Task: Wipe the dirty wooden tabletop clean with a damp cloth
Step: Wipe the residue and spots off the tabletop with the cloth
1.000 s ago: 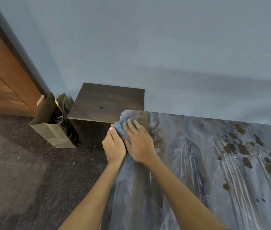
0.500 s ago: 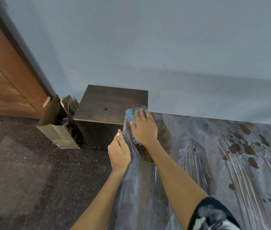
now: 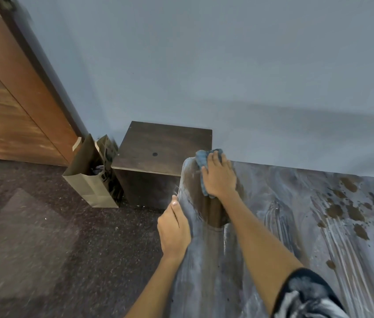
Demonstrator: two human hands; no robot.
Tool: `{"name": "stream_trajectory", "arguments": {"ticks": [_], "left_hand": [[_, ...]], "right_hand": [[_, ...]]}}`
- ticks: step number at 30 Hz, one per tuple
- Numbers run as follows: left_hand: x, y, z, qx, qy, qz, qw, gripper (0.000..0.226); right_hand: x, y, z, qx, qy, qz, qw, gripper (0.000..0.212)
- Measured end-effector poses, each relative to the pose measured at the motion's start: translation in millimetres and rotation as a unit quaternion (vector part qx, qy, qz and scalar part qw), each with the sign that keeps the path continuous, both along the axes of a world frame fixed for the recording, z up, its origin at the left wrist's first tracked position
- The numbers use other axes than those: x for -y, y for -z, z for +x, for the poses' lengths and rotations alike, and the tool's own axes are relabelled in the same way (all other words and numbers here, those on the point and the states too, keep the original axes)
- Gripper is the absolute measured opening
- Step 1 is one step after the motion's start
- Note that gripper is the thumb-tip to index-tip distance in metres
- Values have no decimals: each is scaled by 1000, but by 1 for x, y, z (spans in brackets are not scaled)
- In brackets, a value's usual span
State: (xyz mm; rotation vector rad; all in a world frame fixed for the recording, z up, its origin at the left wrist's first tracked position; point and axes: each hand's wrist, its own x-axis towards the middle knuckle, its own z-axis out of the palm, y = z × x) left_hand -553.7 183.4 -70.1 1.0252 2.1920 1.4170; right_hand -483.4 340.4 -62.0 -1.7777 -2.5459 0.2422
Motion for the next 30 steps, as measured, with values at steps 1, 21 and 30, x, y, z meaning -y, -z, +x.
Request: {"name": "stream_trajectory", "arguments": {"ticks": [1, 21, 30], "left_hand": [[0, 0, 0, -1, -1, -1, 1000, 39], [26, 1, 9, -11, 4, -8, 1000, 44], [39, 14, 8, -26, 19, -43, 999, 68]], "right_hand": [[1, 1, -11, 4, -24, 5, 1000, 54], [29, 1, -10, -3, -96, 14, 995, 52], [66, 0, 84, -6, -233, 4, 972, 69]]}}
